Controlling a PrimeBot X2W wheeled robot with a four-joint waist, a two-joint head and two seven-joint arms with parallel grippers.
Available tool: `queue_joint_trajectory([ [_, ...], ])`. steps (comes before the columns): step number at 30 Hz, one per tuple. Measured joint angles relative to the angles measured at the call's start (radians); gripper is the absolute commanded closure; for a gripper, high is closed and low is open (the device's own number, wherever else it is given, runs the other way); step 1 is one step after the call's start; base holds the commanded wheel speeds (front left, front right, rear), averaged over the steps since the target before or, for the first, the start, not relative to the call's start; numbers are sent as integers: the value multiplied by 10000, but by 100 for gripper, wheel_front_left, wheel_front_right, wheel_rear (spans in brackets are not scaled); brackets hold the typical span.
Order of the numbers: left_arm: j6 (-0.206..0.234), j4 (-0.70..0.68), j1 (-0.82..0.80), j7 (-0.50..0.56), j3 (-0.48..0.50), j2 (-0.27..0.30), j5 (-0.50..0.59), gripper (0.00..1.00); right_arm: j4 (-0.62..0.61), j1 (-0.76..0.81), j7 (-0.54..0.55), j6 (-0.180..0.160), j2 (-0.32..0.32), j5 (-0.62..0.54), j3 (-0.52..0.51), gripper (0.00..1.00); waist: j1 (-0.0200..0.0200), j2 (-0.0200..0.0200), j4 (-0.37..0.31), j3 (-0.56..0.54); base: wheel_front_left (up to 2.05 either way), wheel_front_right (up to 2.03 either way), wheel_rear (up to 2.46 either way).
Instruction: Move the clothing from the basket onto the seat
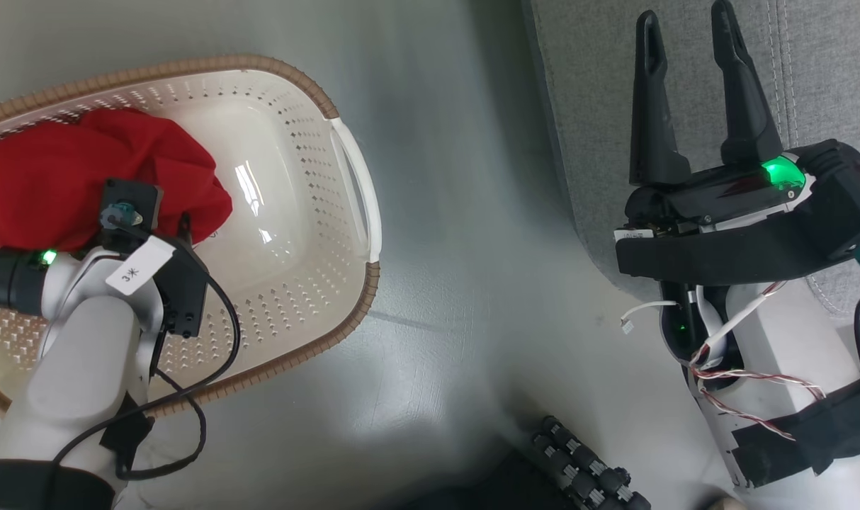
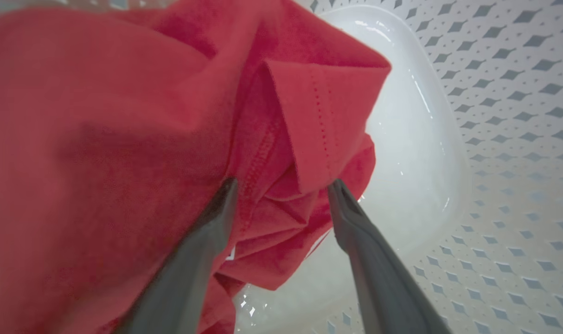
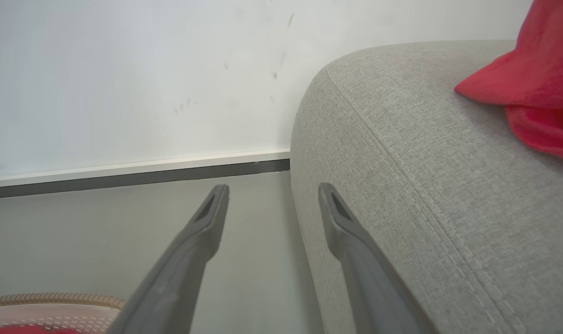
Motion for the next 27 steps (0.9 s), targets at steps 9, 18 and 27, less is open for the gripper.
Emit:
queue_joint_trajectory([
  [9,67,681,-243,-109,31,-207,-21,100,301,-191,-142,27,33,-2,17,0,0,0,-10,-23,0,0,0],
  [18,67,1070,-243,-644,105,-629,-359,100,598,-191,-209,107,15,-4,-15,0,0,-2,183,-331,0,0,0],
  [27,69,1285,-235,-1379,257,-917,-508,100,880,-190,-245,194,-84,-17,-75,0,0,-2,500,-777,0,0,0],
])
